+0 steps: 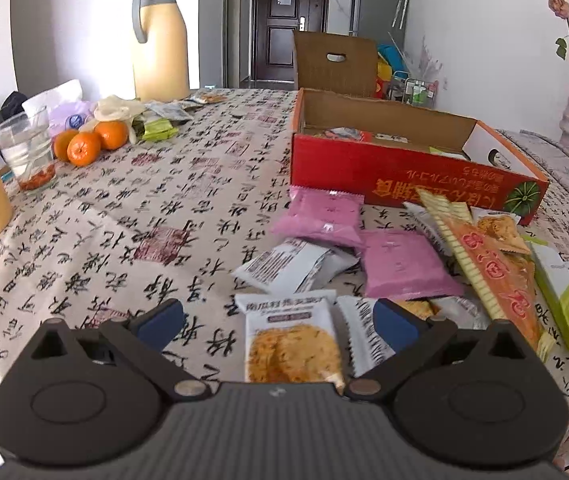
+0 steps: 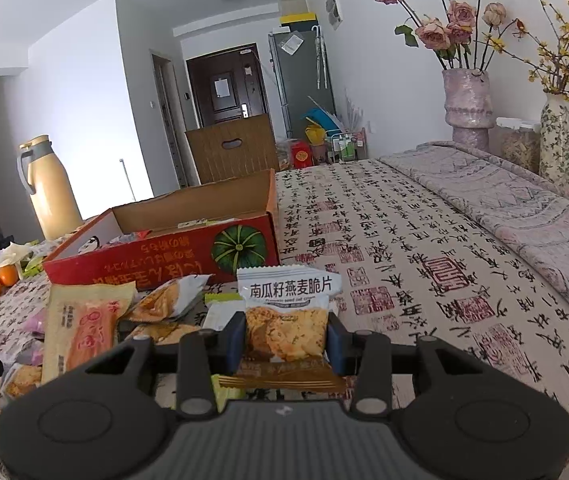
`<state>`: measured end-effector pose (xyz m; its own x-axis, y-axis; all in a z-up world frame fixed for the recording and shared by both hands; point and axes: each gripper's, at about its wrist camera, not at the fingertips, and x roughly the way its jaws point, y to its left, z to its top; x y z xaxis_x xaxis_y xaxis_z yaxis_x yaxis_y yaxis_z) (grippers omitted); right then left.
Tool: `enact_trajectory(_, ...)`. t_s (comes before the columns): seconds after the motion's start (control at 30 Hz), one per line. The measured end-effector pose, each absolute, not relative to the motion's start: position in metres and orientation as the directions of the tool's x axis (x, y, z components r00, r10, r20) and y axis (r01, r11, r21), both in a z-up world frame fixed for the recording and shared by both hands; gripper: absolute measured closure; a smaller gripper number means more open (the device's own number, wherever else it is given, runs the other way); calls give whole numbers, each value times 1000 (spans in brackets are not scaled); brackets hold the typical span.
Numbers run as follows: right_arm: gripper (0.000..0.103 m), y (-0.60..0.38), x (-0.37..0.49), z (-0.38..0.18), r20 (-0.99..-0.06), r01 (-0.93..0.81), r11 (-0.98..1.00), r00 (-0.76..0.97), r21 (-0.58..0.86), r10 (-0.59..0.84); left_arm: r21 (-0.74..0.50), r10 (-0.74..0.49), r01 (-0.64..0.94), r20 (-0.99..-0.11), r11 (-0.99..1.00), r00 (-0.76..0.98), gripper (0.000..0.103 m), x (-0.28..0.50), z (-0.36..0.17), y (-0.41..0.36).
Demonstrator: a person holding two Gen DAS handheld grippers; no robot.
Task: Organize snacks
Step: 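Grasp the pumpkin-seed oat crisp packet with the left gripper while the right gripper grasps another, then carry both crisp packets over the box and open both grippers inside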
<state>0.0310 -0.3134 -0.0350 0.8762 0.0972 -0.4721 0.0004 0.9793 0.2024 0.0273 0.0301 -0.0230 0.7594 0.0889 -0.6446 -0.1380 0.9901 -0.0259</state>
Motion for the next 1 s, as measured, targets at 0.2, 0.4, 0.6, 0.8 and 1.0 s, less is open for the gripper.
enact_trajectory(0.2,63,-311,21,-32,-476,22,982,877,187,71,-58,65,-141,-673,988,736,15,28,-35,41)
enact_trajectory(0.4,63,-303,15,-31,-483,27,985,873,169,59,-74,39,-123,-685,990,728,32,29,-41,45)
enact_trajectory(0.6,63,-295,13,-28,-489,23,988,871,152,55,-77,29,-109,-673,991,739,53,27,-42,46)
enact_trajectory(0.8,63,-291,12,-27,-488,16,989,871,146,58,-81,24,-104,-663,991,748,60,24,-39,47)
enact_trajectory(1.0,63,-292,11,-27,-485,13,989,872,149,62,-66,34,-97,-631,993,775,60,18,-27,43)
